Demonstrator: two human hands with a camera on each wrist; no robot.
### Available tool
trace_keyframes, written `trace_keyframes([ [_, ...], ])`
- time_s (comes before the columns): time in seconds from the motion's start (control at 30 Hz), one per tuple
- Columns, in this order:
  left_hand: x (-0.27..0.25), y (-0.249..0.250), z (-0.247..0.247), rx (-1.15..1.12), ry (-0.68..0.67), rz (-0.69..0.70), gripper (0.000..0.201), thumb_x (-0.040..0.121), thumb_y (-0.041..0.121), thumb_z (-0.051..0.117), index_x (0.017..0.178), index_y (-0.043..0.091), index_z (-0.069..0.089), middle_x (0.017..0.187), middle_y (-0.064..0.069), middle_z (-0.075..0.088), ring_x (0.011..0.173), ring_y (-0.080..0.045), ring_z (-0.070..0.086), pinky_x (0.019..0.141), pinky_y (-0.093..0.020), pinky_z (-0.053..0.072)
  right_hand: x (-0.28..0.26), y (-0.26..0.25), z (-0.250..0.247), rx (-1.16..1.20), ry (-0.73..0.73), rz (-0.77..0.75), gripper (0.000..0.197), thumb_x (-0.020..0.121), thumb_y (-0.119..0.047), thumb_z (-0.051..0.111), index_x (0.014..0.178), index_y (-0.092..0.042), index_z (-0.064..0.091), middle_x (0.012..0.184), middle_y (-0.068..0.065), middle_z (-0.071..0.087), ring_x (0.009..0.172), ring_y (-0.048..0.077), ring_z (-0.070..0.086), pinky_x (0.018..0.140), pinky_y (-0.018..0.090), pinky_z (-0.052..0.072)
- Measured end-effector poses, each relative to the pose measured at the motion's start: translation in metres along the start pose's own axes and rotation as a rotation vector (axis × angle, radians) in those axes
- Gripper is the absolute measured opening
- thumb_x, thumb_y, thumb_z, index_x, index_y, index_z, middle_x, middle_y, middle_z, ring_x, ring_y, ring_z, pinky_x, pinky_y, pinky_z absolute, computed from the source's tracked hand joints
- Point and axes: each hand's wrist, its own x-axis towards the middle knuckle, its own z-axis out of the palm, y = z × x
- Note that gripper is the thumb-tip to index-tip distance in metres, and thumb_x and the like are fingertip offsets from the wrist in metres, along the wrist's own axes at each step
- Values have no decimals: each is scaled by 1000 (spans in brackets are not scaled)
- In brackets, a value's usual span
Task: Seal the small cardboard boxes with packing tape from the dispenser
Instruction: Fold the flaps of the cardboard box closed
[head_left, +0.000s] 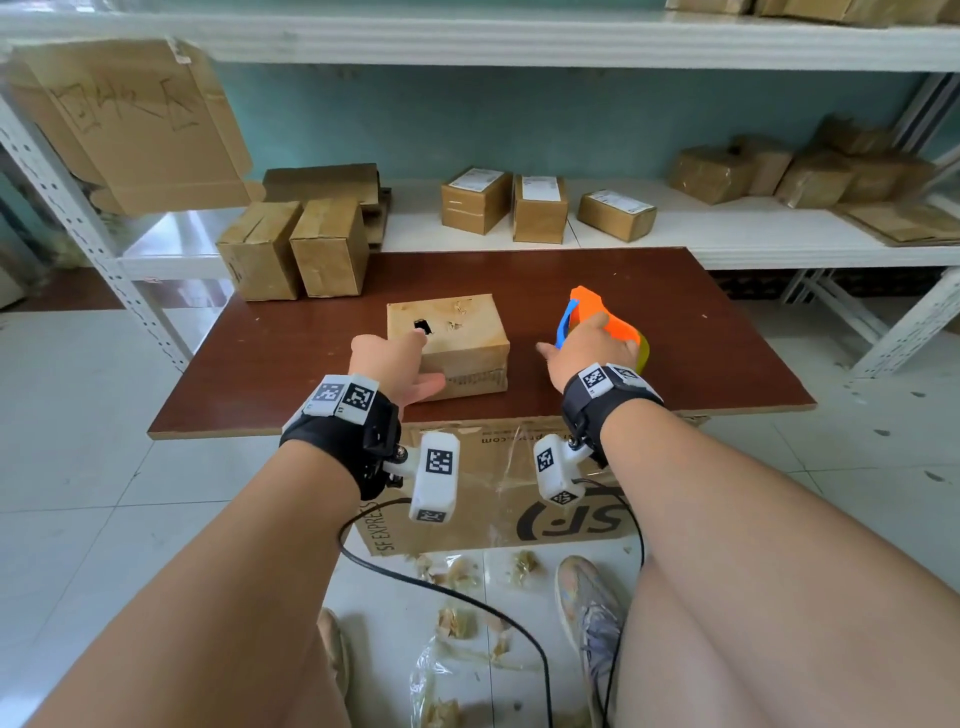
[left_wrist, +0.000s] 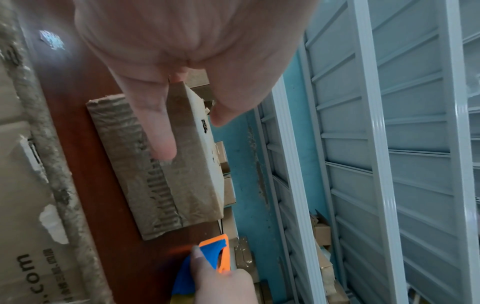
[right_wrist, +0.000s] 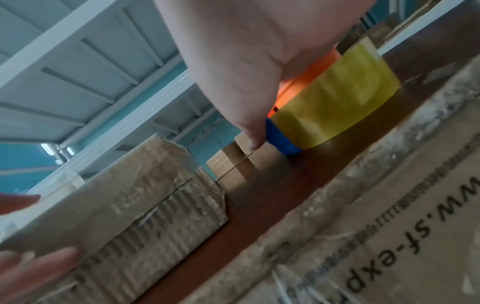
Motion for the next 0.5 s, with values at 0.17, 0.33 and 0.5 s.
trace_keyframes([
  [0.17,-13,11,7,-27,-33,-50,51,103,23,62,146,9,39,122,-10,54,93,-33,76,66,-41,68,7,8,-10,22,37,-31,42,97,-51,67,126,-20,64,68,-3,60,70,24,65,70,31,49],
  [0.33,-25,16,10,266,215,43,70,91,41,62,145,7,34,148,-16,38,120,-40,57,96,-46,53,10,23,-44,390,9,-10,23,105,-32,54,122,-17,59,99,7,69,85,32,57,79,36,45],
  [0.5,-52,26,5,220,220,517,51,103,27,57,148,8,39,150,-7,32,99,-22,53,90,-35,41,-9,24,-97,1090,22,146,25,98,-25,63,80,-8,55,81,8,51,68,24,46,55,30,32],
])
